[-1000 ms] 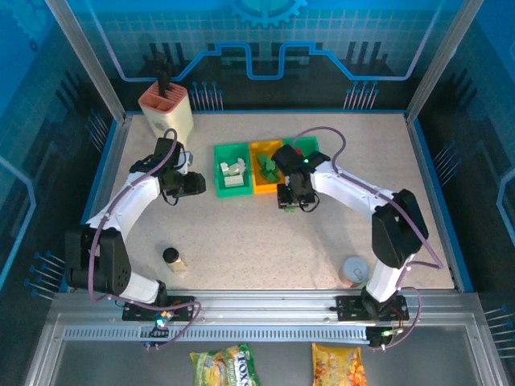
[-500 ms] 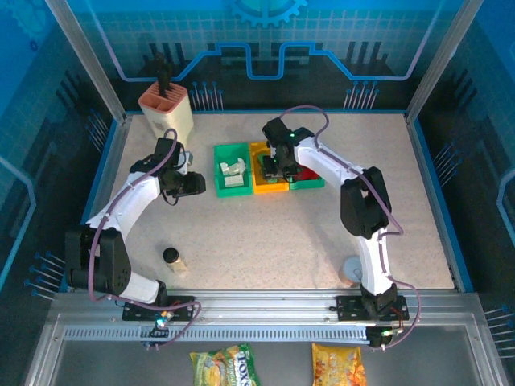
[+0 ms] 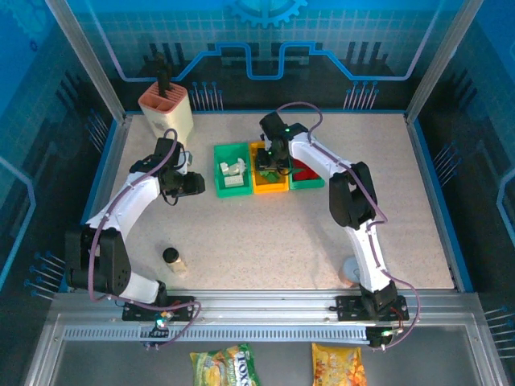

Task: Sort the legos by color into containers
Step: Place the lego in the container, then reset both arms

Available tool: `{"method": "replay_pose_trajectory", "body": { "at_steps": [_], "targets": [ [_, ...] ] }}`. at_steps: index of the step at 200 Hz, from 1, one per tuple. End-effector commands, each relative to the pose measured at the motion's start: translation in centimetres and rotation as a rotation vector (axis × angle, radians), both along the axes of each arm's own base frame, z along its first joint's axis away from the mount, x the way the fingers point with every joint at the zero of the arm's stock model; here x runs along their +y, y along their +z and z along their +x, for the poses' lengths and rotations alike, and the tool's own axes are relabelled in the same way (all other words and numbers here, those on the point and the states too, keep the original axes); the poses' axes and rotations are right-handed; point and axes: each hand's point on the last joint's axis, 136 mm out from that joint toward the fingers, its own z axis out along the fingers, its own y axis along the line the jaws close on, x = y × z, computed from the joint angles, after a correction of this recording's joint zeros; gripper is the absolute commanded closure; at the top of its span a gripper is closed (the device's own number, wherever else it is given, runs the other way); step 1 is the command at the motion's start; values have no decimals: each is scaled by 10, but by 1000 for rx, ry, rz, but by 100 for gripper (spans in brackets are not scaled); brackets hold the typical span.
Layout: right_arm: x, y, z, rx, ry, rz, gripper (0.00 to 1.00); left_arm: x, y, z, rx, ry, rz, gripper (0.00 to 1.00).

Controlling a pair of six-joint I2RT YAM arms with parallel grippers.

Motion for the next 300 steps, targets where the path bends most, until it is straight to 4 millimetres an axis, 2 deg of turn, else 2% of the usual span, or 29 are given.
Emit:
{"method": "replay_pose_trajectory", "body": {
  "at_steps": [1,37,55,57,61,92,117,147,169,198,202,209,232,260,280,300],
  "targets": [
    [3,-1,16,-16,6,31,64,6,0,-2,5,0,25,52],
    [3,11,24,-43,-4,58,57,4,0,-2,0,1,14,52],
    [2,19,26,-57,-4,63,50,3,3,-2,0,12,-2,51],
    [1,30,26,-76,-4,71,50,3,4,-2,0,14,-5,51],
    [0,38,26,-91,-3,74,49,2,5,-3,2,17,-11,50],
    [-12,71,20,-153,-1,73,47,-2,24,-9,-1,60,-62,48],
    [-32,89,9,-185,5,48,42,-3,36,-13,-15,111,-101,47],
    [-70,100,-5,-229,-9,11,33,7,39,-13,-60,174,-82,40],
    [-113,99,-12,-260,-51,-39,23,19,37,-7,-94,227,-38,26],
    [-180,80,-22,-272,-161,-80,5,43,33,6,-161,303,54,7],
    [-189,76,-24,-271,-179,-90,3,47,33,8,-170,315,70,1],
    [-207,70,-27,-272,-220,-118,0,54,31,11,-183,337,108,1],
    [-259,55,-37,-277,-332,-243,0,80,27,17,-212,413,241,1],
    [-305,46,-46,-335,-418,-388,0,102,16,25,-260,447,372,1],
    [-323,40,-48,-426,-441,-456,0,115,9,30,-307,454,464,1],
    [-324,37,-45,-527,-426,-441,0,108,0,41,-376,350,483,1]
  ]
}}
